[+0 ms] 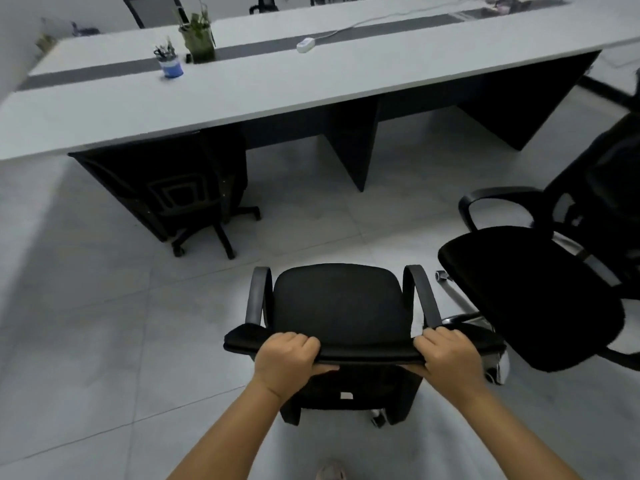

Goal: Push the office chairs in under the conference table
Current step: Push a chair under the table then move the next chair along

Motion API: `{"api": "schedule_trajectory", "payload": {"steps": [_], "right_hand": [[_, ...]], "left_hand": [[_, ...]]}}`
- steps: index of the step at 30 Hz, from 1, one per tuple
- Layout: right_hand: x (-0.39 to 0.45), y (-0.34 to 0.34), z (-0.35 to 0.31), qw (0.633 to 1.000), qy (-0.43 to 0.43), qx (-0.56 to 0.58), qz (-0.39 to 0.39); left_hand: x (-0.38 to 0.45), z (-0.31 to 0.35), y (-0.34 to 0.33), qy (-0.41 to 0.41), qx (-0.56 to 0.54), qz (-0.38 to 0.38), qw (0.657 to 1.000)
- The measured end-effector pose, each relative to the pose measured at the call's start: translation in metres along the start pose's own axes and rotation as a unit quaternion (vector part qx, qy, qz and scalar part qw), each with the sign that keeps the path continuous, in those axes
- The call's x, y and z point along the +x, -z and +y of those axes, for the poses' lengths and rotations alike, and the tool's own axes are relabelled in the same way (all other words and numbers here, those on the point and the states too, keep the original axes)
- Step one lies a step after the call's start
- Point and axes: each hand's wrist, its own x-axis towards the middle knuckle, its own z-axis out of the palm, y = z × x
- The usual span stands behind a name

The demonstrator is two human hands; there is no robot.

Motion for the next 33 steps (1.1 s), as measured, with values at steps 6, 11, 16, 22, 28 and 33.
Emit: {"api": "schedule_trajectory", "payload": {"steps": [6,11,16,22,28,33], "right_hand": [[0.07,-0.032,0.047,1.0,-0.007,-0.018,-0.003],[0.115,-0.059,0.101,0.999,0.004,-0.027,0.034],[0.17,-0.091,0.16,0.999,0.023,-0.009,0.042],[0.24,-0.129,0.229,0.997,0.07,0.019,0.021],[0.316,-0.166,0.277,0.994,0.09,0.041,0.045],[0.402,-0.221,0.32,0.992,0.104,0.043,0.065]], "left_hand": [[0.084,-0.039,-0.038,0.009,-0.016,-0.047,0.999],[0.144,-0.054,-0.075,0.001,-0.01,-0.035,0.999],[0.206,-0.066,-0.108,0.021,0.001,-0.01,1.0],[0.274,-0.081,-0.149,0.074,0.016,0.0,0.997],[0.346,-0.115,-0.177,0.087,0.056,-0.029,0.994],[0.426,-0.17,-0.216,0.099,0.054,-0.057,0.992]]}}
